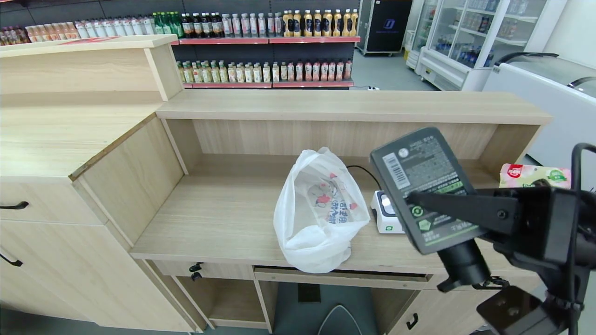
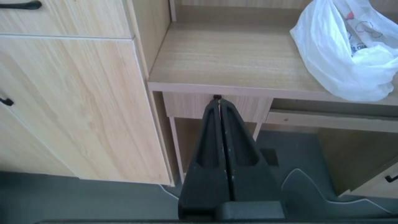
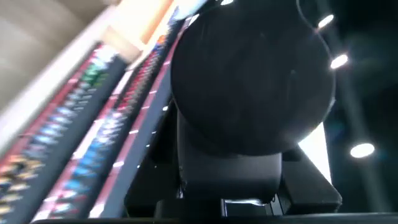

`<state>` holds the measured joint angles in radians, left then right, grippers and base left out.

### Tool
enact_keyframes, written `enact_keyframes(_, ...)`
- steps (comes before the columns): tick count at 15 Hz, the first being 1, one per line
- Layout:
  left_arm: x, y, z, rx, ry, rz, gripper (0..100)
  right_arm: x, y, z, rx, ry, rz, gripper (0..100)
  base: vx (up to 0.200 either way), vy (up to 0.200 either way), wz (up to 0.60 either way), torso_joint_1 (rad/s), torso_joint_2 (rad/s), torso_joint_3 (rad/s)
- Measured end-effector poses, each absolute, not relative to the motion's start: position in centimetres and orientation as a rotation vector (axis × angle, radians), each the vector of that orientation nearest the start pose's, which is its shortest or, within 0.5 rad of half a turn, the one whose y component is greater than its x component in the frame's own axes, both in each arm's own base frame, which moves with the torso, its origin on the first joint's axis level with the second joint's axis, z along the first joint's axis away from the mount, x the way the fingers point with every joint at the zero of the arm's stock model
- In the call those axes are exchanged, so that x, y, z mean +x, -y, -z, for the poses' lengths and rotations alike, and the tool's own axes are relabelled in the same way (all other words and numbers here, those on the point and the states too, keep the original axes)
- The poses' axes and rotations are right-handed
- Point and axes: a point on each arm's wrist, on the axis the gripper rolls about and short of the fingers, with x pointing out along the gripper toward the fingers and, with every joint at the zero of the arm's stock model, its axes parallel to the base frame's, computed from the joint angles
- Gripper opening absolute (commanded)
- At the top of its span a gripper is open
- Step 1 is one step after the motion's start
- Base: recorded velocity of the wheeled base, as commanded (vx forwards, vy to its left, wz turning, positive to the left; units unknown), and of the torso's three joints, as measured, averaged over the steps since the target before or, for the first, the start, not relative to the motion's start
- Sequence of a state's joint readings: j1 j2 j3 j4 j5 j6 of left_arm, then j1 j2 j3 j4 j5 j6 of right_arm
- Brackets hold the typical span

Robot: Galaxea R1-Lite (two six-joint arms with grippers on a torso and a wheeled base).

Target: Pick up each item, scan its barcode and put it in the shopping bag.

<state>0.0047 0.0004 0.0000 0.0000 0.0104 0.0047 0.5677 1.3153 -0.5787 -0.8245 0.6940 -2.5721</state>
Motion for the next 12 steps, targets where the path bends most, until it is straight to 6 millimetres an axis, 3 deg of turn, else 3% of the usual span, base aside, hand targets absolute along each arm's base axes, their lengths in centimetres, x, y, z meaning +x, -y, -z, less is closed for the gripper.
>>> enact_keyframes(4,-2.3,0.0,-7.5,0.005,0.000,-0.014,0,14.0,-14.1,-23.5,-2.181,1.771,-0.245,0,0.000,0.000,0.00,0.000,0.00,0.000)
enact_keyframes(12,-2.3,0.0,-7.5,0.005,0.000,-0.014,0,13.1,-13.7,-24.9,-2.151,1.792,-0.167,0,0.000,0.000,0.00,0.000,0.00,0.000)
